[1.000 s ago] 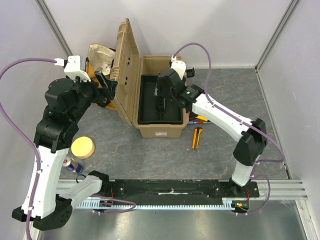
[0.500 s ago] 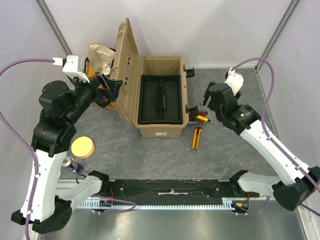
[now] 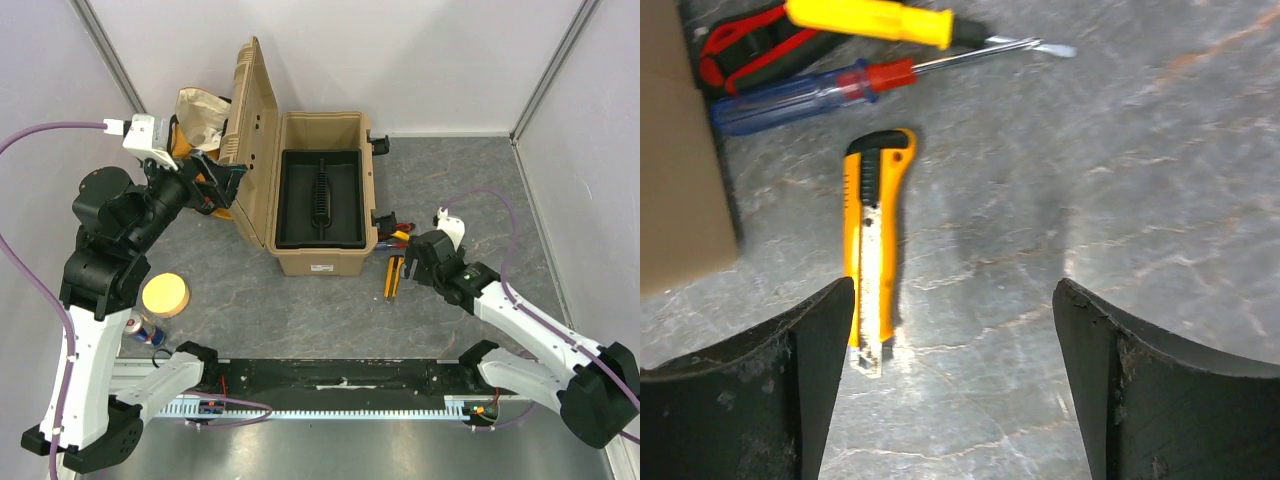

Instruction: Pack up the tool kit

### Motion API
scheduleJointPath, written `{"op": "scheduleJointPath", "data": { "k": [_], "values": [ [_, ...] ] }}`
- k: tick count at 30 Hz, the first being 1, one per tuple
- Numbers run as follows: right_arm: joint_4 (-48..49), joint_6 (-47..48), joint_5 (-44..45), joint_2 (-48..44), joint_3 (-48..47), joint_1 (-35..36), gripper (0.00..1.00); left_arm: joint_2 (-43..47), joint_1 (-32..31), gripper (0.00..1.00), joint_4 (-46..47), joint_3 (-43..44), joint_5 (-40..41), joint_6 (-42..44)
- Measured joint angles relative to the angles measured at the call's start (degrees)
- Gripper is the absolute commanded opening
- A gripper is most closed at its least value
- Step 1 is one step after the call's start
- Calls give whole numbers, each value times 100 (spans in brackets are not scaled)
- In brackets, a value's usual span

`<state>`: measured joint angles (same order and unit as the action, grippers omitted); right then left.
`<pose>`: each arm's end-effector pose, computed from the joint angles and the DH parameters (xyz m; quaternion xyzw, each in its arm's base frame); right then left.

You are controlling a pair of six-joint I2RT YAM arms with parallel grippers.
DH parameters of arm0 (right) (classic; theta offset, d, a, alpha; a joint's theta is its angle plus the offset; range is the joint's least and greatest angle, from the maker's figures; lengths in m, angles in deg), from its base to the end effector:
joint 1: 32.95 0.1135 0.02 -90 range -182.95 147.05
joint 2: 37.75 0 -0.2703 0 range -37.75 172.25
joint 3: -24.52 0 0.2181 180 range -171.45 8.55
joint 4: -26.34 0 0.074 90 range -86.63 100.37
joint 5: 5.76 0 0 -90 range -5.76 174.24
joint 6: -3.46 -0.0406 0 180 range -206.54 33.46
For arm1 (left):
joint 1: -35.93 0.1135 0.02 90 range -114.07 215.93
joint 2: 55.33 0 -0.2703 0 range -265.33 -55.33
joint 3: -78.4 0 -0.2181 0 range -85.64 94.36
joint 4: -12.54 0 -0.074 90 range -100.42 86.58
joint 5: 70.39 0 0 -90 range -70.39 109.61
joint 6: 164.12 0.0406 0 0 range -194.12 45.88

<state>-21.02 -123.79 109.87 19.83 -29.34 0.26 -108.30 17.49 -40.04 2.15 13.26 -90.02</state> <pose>0.1453 0.0742 0.2415 0.1063 0.9162 0.0166 0.3860 0.1024 -0.0389 0.4947 0.0544 0.7160 -0.2431 0.6521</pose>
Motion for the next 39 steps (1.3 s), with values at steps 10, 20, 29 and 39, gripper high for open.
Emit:
{"op": "scheduleJointPath", "data": {
  "k": [10,20,29,39],
  "values": [
    [1388,28,-481,1147,188,293,85,15,0,96,2,-9,24,0],
    [1530,-549,219,1978,188,850,73,13,0,96,4,-66,50,-2],
    [1528,-1016,498,2350,199,903,58,0,0,96,7,-79,92,-2],
    [1491,-1263,774,2374,240,907,13,0,0,96,7,-96,92,0]
  ]
}}
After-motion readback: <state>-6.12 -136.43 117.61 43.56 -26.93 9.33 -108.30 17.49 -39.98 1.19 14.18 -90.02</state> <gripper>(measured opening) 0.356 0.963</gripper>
